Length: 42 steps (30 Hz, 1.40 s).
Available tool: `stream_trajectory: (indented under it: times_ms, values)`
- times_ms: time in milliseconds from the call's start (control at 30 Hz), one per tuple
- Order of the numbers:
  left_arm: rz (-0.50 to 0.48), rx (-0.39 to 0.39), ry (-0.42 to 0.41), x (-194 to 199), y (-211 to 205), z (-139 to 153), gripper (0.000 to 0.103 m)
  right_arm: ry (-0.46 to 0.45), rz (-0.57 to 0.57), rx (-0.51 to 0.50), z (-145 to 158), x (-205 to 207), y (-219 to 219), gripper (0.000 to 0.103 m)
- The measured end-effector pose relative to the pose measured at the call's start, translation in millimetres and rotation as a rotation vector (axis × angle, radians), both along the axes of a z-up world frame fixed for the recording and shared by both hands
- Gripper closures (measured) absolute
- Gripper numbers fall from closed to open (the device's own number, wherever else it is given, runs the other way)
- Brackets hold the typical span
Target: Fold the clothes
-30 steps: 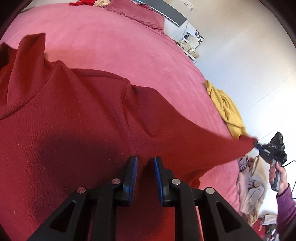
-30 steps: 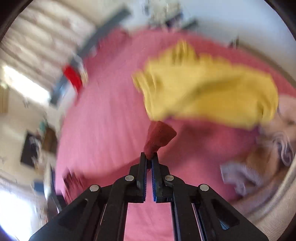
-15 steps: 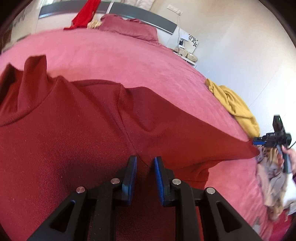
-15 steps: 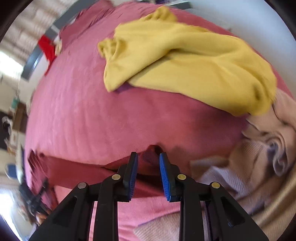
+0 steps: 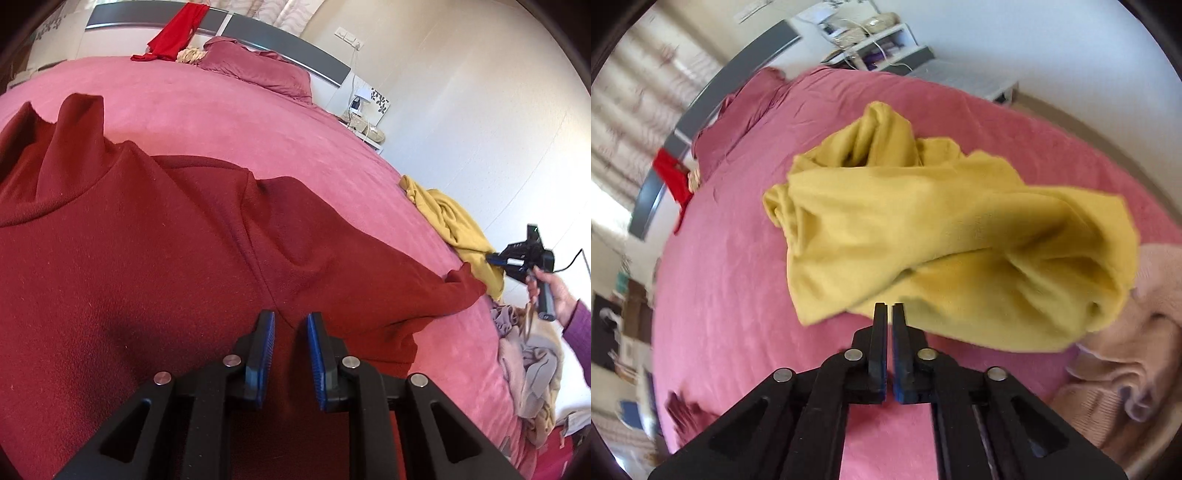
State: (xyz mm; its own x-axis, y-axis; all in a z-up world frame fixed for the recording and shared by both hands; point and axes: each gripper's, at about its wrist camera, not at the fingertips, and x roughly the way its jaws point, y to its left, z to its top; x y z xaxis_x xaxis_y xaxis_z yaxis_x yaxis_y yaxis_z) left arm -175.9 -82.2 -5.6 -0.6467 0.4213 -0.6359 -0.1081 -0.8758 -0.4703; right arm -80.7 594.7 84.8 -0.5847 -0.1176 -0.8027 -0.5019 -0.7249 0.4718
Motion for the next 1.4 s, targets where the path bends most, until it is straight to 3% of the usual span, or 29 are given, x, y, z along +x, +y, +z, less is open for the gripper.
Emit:
stream_trajectory:
  times_ms: [67,133,167,233,367,400,467,567,733,867,933,1067,1167,1233,1267,1400]
  values:
    - [0.0,0.025,0.003,0,-4,-1,0.086,0.013,0.047,-0.028,-2,9,-2,0.094]
    - [0.002,0.044,0.006,1,-8,-3,0.086,-0.036,0.136,0.033,-2,19,-12,0.078]
    - [0.003,0.049,0.006,1,-8,-3,0.086,-0.064,0.186,0.078,-3,25,-19,0.076]
    - [0.003,0.053,0.007,2,-10,-3,0.086,-0.104,0.269,0.142,-8,37,-30,0.074]
    - [0.006,0.038,0.008,5,-10,-1,0.086,-0.103,0.362,0.169,-25,36,-49,0.074]
    - [0.006,0.04,0.008,6,-11,-2,0.086,-0.095,0.376,0.164,-29,34,-53,0.074]
    - [0.006,0.045,0.007,7,-13,-2,0.086,-0.094,0.382,0.194,-30,29,-63,0.095]
    - [0.005,0.05,0.008,7,-14,-3,0.086,-0.043,0.37,0.187,-9,41,-72,0.099]
    - [0.005,0.073,0.01,6,-15,-4,0.086,0.114,0.317,0.133,57,88,-62,0.099]
    - [0.006,0.075,0.011,6,-14,-3,0.086,0.176,0.276,0.106,81,79,-55,0.099]
    - [0.007,0.076,0.011,7,-15,-3,0.086,0.103,0.266,0.1,66,60,-49,0.097]
    - [0.007,0.075,0.01,7,-14,-3,0.086,-0.13,0.201,0.024,1,33,-30,0.093]
    - [0.005,0.083,0.012,8,-15,-2,0.086,-0.109,0.156,-0.015,-13,48,-24,0.086]
    - [0.004,0.102,0.014,8,-17,-4,0.086,-0.116,0.162,0.02,-13,61,-28,0.057]
    - [0.005,0.11,0.014,8,-18,-4,0.086,-0.131,0.175,0.046,-15,66,-32,0.052]
    - [0.006,0.104,0.013,8,-17,-4,0.086,-0.116,0.238,0.051,-20,75,-48,0.051]
